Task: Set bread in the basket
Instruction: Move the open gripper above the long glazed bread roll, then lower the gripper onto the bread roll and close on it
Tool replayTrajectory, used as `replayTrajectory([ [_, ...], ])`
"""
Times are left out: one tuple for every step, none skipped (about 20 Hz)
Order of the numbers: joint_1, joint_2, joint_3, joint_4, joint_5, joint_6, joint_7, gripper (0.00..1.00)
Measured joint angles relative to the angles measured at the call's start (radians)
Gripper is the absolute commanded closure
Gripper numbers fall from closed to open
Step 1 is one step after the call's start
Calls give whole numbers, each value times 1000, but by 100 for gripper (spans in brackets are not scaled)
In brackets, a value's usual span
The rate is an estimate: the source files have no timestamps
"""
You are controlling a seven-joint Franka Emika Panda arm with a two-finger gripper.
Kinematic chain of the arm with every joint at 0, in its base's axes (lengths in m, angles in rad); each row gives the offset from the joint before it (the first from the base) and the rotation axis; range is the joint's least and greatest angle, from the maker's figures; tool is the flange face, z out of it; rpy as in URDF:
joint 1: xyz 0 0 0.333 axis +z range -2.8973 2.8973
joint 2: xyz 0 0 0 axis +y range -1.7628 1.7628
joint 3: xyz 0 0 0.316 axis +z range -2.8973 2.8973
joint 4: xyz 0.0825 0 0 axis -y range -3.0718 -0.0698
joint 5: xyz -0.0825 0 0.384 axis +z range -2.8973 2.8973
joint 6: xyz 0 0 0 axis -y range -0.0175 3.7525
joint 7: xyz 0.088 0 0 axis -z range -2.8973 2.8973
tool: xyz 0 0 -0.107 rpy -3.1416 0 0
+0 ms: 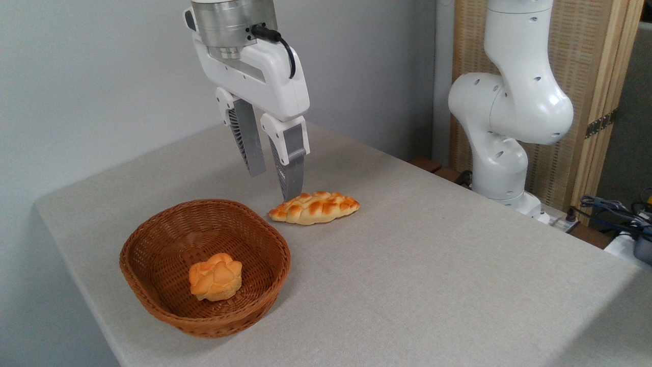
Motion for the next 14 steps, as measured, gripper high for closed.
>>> replayTrajectory([
  [-1, -5, -1, -9, 0, 0, 0, 0],
  [-1, -13, -2, -25, 0, -1, 0, 0],
  [-2, -26, -4, -47, -2, -1, 0, 0],
  [-2, -43, -5, -75, -8, -1, 0, 0],
  [-3, -62, -7, -103, -16, -1, 0, 0],
  [-5, -82, -9, -134, -31, -1, 2, 0],
  [-10, -104, -11, -166, -47, -1, 12, 0],
  [-20, -127, -12, -199, -60, -1, 27, 0],
  [-33, -149, -13, -231, -67, 1, 44, 0],
  [-49, -170, -15, -262, -71, 5, 58, 0],
  [-70, -188, -16, -291, -74, 13, 65, 0],
  [-95, -202, -17, -319, -75, 26, 68, 0],
  [-123, -213, -19, -348, -76, 45, 68, 0],
  [-152, -222, -21, -378, -76, 65, 68, 0],
])
